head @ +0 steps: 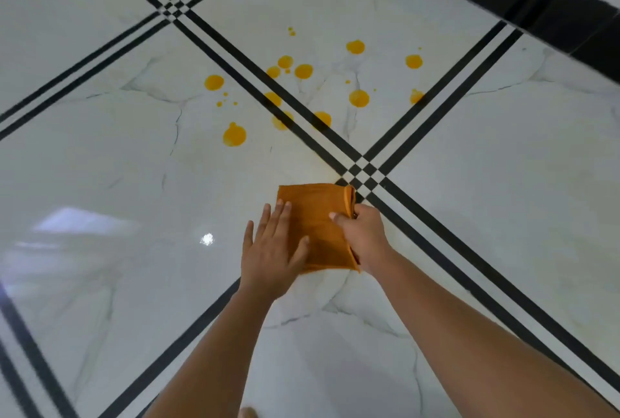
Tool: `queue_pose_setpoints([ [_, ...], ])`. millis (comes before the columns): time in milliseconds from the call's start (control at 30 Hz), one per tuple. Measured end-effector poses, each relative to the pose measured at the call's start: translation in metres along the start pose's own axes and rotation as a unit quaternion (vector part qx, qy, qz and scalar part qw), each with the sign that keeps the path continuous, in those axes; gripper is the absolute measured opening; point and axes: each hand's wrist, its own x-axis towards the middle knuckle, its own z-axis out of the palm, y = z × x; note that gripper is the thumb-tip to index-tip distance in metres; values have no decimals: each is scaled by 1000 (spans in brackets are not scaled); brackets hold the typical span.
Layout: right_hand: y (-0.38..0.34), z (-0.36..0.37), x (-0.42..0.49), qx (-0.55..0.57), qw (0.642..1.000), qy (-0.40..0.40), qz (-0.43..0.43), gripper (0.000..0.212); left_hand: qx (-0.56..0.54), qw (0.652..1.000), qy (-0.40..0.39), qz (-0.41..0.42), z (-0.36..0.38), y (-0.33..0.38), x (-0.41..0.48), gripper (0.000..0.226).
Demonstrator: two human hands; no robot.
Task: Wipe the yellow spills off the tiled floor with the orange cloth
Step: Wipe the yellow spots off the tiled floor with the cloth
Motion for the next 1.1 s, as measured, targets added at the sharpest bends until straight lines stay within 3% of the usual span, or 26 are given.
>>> queue_pose_setpoints([
  [167,-33,-44,-61,58,997,31,34,6,-35,997,-40,-54,-61,48,-36,72],
  [367,-93,-115,-153,57,992,99,45,24,-124,987,-24,-98,-158,125,-85,56],
  [633,-238,-179,-337,73,988,120,57,14,-220,966,-22,-137,-366,200,-178,55],
  [833,-340,-184,-475,114,986,110,45,15,-294,946,3,-135,-517,211,-242,54],
  [1100,-437,-144,-551,167,982,87,2,31,-337,934,39,-113,-625,172,-264,55],
])
